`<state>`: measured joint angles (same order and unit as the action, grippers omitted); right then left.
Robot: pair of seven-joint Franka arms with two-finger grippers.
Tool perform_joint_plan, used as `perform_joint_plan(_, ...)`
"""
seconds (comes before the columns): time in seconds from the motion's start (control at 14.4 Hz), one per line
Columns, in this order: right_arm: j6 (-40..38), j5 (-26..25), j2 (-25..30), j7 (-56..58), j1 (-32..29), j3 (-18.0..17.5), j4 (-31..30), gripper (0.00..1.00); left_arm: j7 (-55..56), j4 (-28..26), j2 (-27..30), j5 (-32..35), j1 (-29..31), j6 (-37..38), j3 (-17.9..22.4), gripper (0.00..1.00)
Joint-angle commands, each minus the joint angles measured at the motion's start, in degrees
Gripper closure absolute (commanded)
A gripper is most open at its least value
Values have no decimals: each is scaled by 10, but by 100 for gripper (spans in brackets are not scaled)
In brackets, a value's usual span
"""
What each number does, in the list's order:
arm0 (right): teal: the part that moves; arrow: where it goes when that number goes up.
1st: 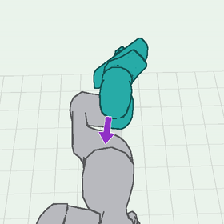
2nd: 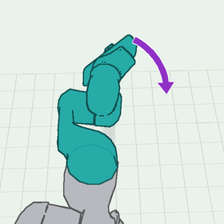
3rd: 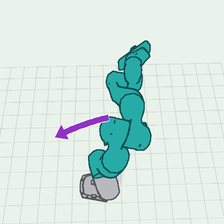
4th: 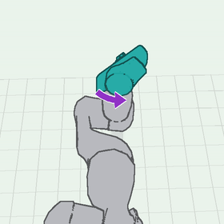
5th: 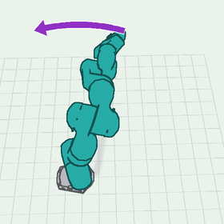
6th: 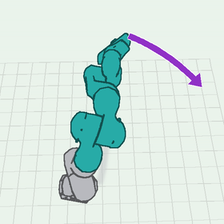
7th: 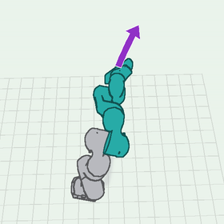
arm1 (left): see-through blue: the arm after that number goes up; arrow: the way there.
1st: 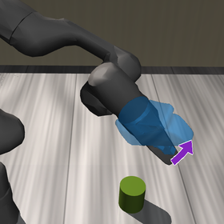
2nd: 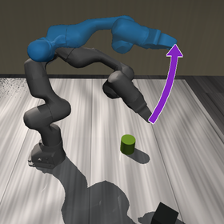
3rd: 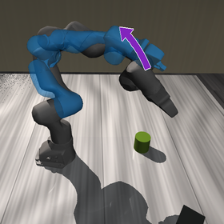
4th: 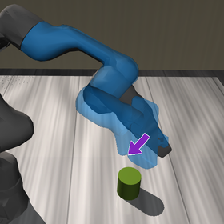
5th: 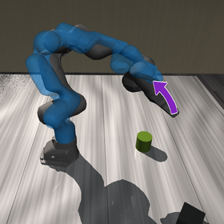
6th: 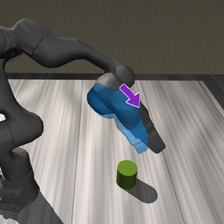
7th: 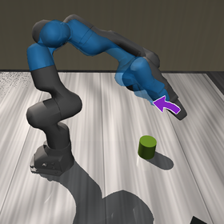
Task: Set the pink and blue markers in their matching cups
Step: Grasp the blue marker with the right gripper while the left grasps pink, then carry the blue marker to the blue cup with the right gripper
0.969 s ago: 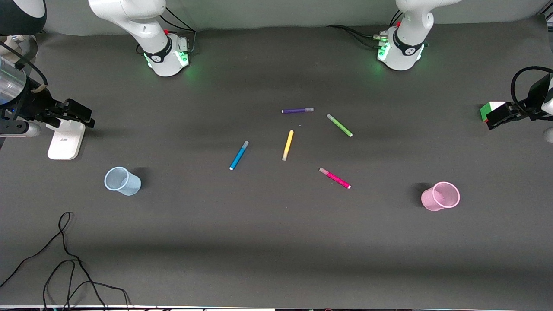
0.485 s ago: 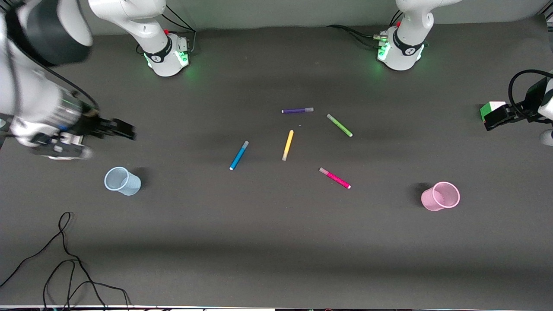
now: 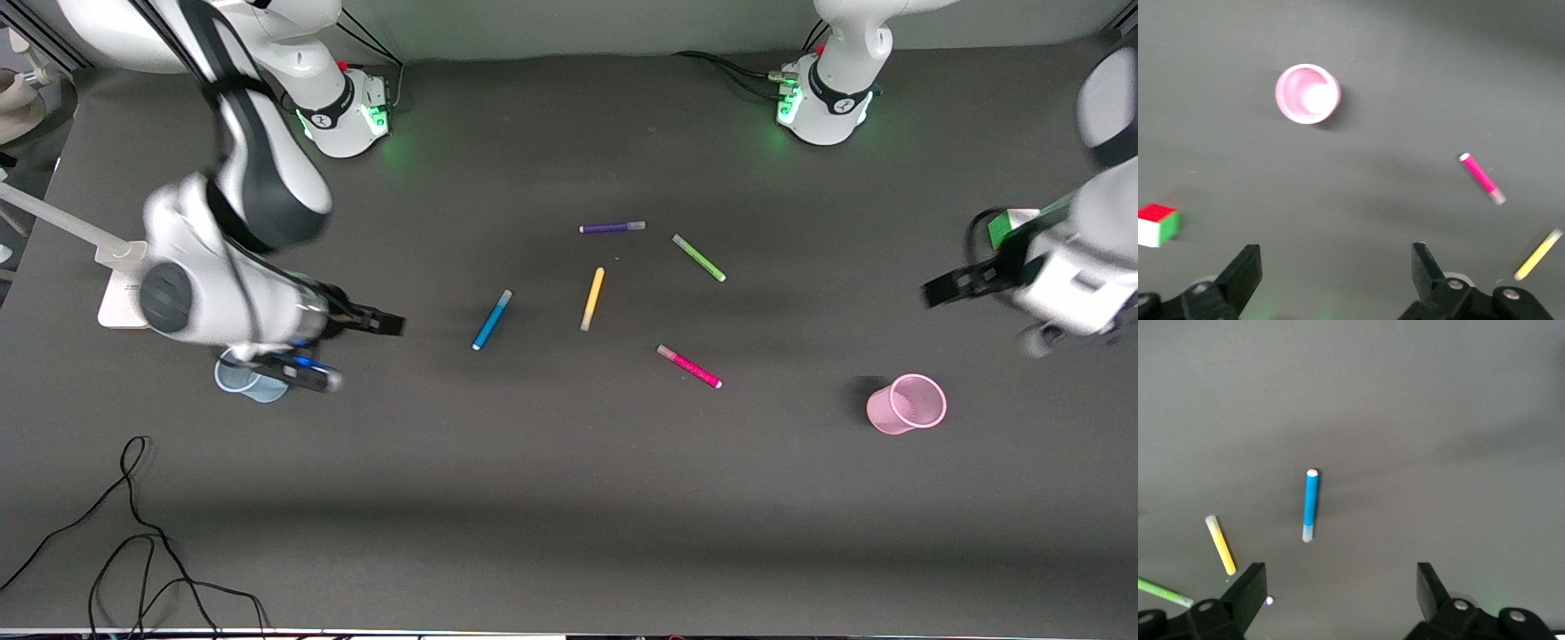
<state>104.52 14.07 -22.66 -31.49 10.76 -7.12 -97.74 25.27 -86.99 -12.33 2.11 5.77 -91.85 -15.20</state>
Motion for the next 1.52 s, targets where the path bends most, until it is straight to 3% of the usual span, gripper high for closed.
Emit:
perform_joint_plan(0.0, 62, 18, -56, -66, 38, 4, -10, 1, 118, 67, -95, -1, -65, -31, 4, 0)
perform_joint_plan(0.35, 197, 19, -126, -125, 68, 4, -46, 9, 228, 67, -172, 1, -122, -148, 4, 0)
perform_joint_plan(0.48, 216, 19, -142, -148, 82, 0, -47, 13, 255, 67, -193, 2, -137, -181, 4, 0)
perform_joint_plan(0.83, 233, 20, -160, -149, 84, 0, -47, 51, 296, 61, -218, 2, -153, -215, 4, 0)
perform_joint_plan(1.25, 234, 32, -164, -149, 82, 0, -46, 98, 442, 54, -271, -2, -184, -251, 4, 0)
perform_joint_plan(1.45, 205, 32, -132, -138, 76, 4, -44, 100, 474, 39, -276, -3, -187, -264, 3, 0)
